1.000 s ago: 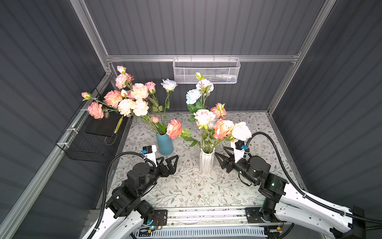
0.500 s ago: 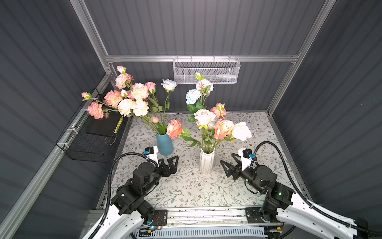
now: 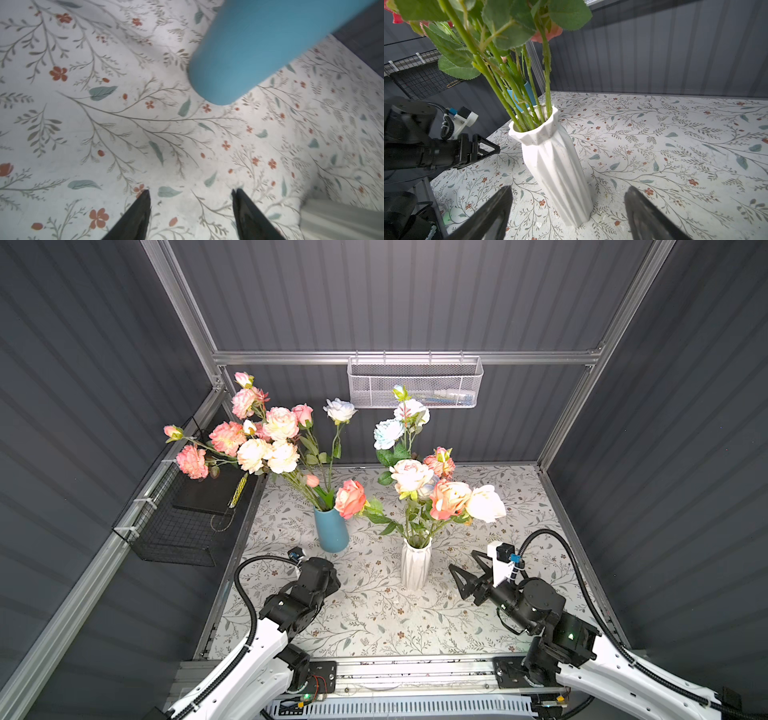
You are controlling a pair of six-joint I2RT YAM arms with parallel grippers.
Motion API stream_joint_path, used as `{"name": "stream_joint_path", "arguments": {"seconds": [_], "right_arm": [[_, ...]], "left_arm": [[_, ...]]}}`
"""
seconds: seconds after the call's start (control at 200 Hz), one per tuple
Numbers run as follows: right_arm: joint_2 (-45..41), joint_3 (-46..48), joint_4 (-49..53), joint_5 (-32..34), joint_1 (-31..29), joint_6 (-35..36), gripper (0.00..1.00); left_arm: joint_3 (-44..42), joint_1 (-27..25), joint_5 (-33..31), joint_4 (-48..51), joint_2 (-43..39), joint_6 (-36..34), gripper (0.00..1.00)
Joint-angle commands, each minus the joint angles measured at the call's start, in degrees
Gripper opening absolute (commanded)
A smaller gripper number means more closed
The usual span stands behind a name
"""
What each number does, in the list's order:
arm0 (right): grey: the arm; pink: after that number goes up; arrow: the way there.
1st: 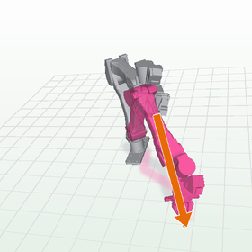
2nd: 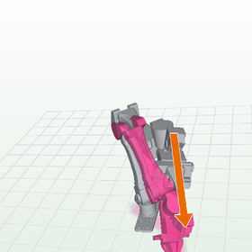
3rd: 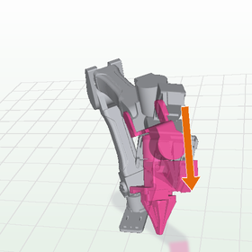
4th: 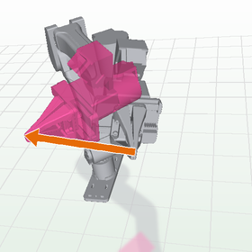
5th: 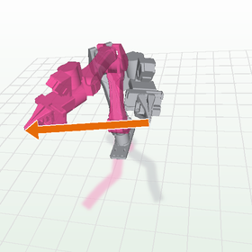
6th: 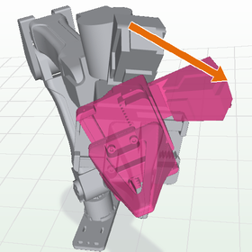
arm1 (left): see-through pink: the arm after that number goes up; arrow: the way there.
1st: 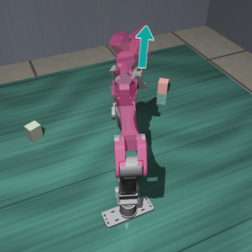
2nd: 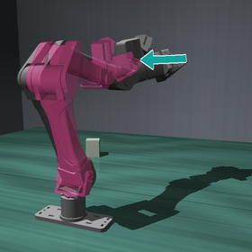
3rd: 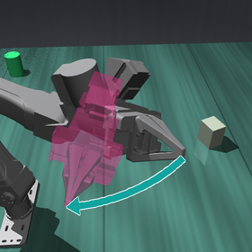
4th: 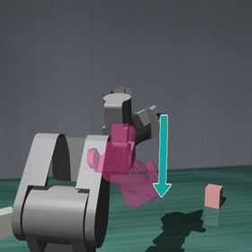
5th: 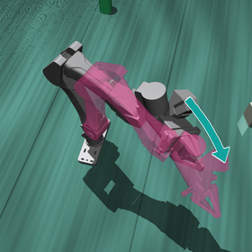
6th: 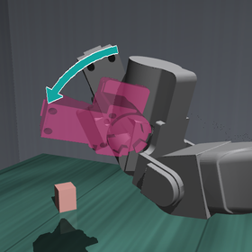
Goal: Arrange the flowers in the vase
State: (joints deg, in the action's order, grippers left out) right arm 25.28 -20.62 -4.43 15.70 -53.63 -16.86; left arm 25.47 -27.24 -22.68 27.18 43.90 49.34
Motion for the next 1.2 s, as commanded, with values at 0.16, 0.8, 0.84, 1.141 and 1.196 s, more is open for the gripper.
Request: {"name": "stream_joint_path", "arguments": {"seconds": [0.16,0.8,0.84,1.141,1.196], "right_arm": [[-6.2,2.2,2.7,4.5,-0.1,1.1,0.94],[-8.8,2.7,0.2,7.7,0.0,5.1,0.99],[-9.1,2.7,0.4,7.6,0.0,5.0,0.99],[-11.0,2.8,2.6,8.4,0.2,4.4,0.99],[-10.7,2.7,2.6,8.8,0.2,4.4,0.99]], "left_arm": [[0.2,2.1,-11.2,-4.9,7.2,4.9,1.0],[-7.1,3.0,-37.5,-41.2,15.1,-34.3,1.0],[-7.6,3.4,-35.6,-44.5,17.8,-35.6,1.0],[-7.1,9.2,-28.1,-75.6,37.7,-48.5,1.0],[-6.5,11.0,-25.6,-77.9,39.8,-49.0,1.0]]}}
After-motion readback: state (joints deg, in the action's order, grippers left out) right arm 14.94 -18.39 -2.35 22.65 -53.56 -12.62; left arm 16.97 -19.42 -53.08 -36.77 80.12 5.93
